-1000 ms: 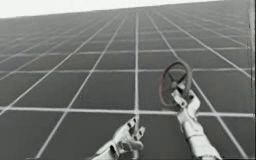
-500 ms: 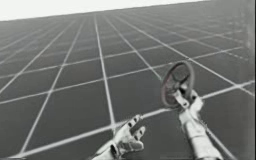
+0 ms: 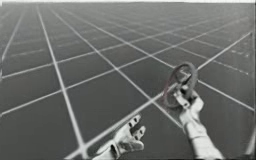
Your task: Pick up and drop off the object
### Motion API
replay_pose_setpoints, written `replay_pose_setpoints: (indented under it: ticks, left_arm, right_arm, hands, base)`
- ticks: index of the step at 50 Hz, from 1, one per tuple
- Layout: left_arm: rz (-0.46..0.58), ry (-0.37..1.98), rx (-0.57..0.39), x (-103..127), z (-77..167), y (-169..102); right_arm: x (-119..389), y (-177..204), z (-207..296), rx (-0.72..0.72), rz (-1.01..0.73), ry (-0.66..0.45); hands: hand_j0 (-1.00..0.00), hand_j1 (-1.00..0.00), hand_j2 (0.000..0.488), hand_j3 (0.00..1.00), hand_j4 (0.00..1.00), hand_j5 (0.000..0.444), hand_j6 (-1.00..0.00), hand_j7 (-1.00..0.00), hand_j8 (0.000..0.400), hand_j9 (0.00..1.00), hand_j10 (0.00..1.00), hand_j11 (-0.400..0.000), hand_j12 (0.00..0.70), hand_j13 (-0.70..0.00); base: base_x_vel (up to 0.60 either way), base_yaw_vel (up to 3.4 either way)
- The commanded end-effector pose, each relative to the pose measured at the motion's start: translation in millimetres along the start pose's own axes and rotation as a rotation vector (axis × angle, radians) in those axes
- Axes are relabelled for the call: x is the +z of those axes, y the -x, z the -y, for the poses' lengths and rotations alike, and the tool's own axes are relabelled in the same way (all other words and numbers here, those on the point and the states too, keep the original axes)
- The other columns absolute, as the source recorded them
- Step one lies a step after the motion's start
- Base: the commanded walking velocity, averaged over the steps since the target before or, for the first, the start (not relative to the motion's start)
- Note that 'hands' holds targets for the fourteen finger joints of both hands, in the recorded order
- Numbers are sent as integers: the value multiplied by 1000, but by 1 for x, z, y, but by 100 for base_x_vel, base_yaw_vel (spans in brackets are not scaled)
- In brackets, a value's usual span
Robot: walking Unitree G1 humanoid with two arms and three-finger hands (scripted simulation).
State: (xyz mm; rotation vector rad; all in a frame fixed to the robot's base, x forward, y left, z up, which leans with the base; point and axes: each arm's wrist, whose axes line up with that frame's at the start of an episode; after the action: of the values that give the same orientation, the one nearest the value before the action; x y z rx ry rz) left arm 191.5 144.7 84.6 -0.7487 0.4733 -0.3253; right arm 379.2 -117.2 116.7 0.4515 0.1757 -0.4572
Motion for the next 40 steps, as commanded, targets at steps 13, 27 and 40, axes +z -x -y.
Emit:
replay_pose_setpoints:
  ticks: [13,27,40]
  left_arm:
    - [6,-24,-2,3,6,1]
    - [6,-24,-2,3,6,1]
    - [6,-24,-2,3,6,1]
  right_arm:
    - [10,1,-4,29,28,-37]
    - [10,1,-4,29,28,-37]
    - [10,1,-4,29,28,-37]
  hands:
    - [0,0,0,1000,1000,0,0,0,0,1000,1000,-400,0,-700]
    - [0,0,0,1000,1000,0,0,0,0,1000,1000,-400,0,-700]
    - [0,0,0,1000,1000,0,0,0,0,1000,1000,-400,0,-700]
  base:
    - [34,-50]
    - [41,-44]
    - [46,-32]
